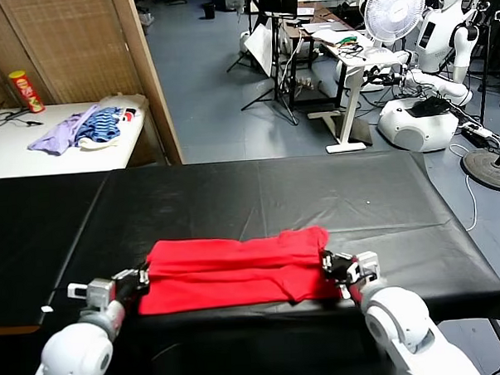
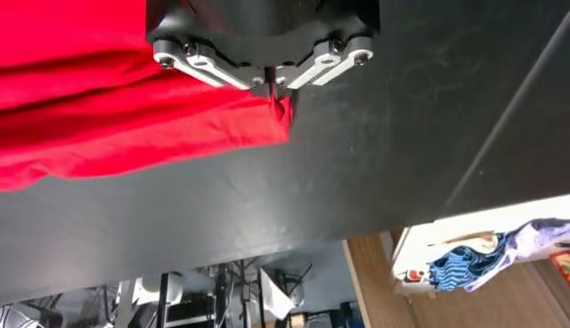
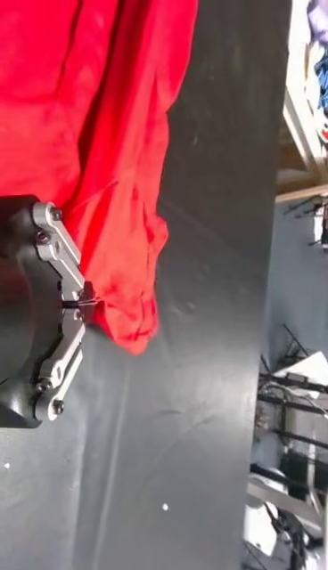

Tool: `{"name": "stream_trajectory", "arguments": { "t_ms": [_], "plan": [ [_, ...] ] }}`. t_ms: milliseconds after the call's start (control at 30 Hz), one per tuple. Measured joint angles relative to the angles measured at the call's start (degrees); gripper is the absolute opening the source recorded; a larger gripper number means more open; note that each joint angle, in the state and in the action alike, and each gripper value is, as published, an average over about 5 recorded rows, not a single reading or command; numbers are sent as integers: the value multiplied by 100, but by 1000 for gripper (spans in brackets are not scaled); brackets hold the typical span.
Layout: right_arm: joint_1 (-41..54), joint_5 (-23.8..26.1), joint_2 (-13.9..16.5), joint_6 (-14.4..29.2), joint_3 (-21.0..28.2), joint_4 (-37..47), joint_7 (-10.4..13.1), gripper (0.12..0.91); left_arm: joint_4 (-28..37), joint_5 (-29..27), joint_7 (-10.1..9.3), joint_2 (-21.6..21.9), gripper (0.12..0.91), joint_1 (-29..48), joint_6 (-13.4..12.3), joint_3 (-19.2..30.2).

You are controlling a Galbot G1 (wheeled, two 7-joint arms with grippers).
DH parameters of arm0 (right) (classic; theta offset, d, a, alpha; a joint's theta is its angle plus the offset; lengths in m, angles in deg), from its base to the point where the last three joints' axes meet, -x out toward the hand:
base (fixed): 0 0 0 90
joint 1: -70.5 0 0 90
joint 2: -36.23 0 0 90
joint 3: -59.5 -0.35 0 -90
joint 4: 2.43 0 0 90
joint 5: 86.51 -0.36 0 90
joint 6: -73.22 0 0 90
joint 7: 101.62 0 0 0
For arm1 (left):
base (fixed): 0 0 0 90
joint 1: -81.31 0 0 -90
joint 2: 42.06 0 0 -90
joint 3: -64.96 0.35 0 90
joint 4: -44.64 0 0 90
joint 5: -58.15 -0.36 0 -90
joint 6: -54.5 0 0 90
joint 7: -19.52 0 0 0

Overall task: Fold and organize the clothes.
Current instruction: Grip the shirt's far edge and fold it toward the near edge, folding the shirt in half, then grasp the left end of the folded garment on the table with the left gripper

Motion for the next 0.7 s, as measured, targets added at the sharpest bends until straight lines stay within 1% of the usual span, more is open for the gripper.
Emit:
{"name": "stream_trajectory", "arguments": {
  "t_ms": [33,67,100,133,200,233,267,333,433,600,667,700],
  "plan": [
    [19,-11,-13,48,-52,-13,33,543,-50,-3,-1,-4,407,-33,-7,-32],
    [47,5,-32,110,-93,-11,72,593,-91,-19,-2,-10,458,-52,-32,-63],
    [89,48,-61,186,-122,11,114,640,-118,-38,-4,-17,508,-53,-72,-89],
    [140,104,-93,256,-136,47,148,686,-133,-50,-10,-28,575,-36,-125,-108],
    [268,251,-169,378,-124,166,190,758,-106,-8,-50,-55,671,51,-231,-123],
    [343,320,-214,422,-102,247,198,778,-70,62,-80,-69,720,118,-265,-116],
    [423,376,-260,449,-67,339,199,785,-17,156,-113,-82,752,199,-283,-102],
    [588,453,-363,475,26,550,199,796,134,386,-169,-102,786,395,-274,-56],
    [818,542,-524,481,189,877,199,798,407,744,-201,-126,796,717,-226,54],
    [1055,643,-741,495,348,1330,234,796,867,1132,-183,-190,798,1163,-168,249],
    [1095,650,-817,501,371,1482,252,788,1041,1214,-165,-215,787,1290,-154,303],
    [1105,651,-855,504,378,1551,256,781,1125,1250,-153,-225,766,1341,-150,321]
  ]
}}
